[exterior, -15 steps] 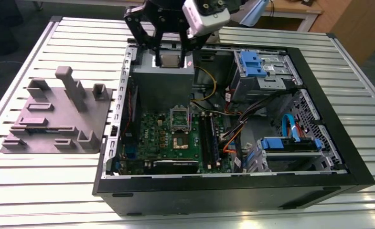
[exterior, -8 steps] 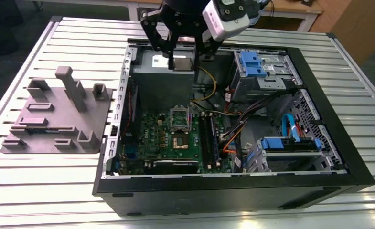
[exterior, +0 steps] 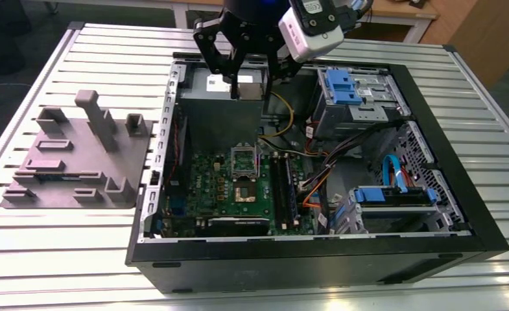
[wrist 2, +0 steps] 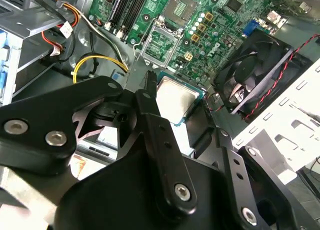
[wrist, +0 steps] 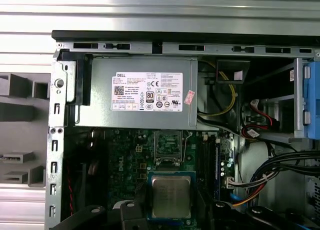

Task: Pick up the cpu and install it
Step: 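Pick up the cpu and move it towards the insertion slot, then place the cpu into insertion slot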

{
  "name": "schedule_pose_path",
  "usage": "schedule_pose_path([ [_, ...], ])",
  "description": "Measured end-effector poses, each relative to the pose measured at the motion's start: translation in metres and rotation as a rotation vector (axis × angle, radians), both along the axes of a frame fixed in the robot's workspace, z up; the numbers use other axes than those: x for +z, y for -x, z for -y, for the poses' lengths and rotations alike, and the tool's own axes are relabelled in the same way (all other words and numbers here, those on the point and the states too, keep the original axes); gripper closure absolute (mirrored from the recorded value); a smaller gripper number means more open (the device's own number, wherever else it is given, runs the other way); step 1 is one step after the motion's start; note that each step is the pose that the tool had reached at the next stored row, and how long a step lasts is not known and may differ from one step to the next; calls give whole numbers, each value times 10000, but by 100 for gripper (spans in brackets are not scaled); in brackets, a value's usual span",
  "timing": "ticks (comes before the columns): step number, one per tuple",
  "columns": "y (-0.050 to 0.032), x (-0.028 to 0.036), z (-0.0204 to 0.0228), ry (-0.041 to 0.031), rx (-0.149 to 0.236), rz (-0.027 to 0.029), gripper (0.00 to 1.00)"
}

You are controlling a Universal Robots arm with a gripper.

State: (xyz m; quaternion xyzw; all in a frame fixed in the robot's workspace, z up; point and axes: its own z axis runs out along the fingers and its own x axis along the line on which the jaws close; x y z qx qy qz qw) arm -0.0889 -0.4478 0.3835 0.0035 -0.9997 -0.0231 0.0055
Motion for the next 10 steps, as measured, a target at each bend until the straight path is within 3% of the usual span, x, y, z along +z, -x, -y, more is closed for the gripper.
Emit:
schedule_pose_path([
  [10, 0, -11, -1, 1, 0, 1, 53],
])
